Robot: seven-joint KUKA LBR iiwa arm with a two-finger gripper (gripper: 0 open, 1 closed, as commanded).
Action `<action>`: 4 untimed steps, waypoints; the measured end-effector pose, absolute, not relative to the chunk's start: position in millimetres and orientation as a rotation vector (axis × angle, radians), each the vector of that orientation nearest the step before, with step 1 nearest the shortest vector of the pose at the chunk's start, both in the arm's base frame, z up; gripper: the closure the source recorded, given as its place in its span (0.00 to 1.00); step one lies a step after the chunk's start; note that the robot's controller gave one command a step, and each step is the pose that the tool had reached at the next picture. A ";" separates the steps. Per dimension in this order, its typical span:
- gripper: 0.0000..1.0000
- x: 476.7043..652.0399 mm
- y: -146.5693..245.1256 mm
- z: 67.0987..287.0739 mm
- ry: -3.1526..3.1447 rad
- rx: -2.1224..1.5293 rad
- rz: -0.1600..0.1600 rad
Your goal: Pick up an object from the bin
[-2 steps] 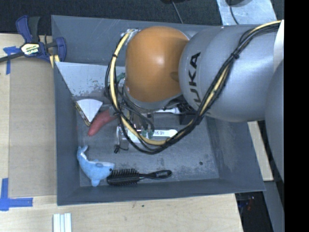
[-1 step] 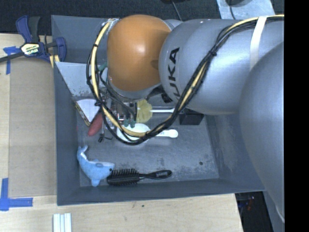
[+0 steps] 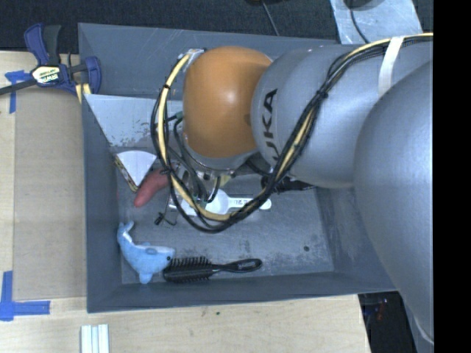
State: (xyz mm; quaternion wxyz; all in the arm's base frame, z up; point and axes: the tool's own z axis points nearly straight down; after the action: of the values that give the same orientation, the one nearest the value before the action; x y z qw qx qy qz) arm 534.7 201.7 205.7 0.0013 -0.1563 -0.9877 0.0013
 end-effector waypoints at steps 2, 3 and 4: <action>0.00 542.3 205.7 238.1 -3.139 -0.358 -0.012; 0.00 521.9 219.5 206.9 -3.126 -0.344 0.004; 0.00 519.8 197.9 128.3 -3.137 -0.324 -0.003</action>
Offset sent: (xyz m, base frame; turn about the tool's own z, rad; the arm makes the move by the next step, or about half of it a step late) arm -0.0054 -0.0144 -0.0757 -0.1608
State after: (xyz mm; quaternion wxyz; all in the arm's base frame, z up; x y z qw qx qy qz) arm 519.8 197.9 128.3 -0.0058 -0.1027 -0.9947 -0.0009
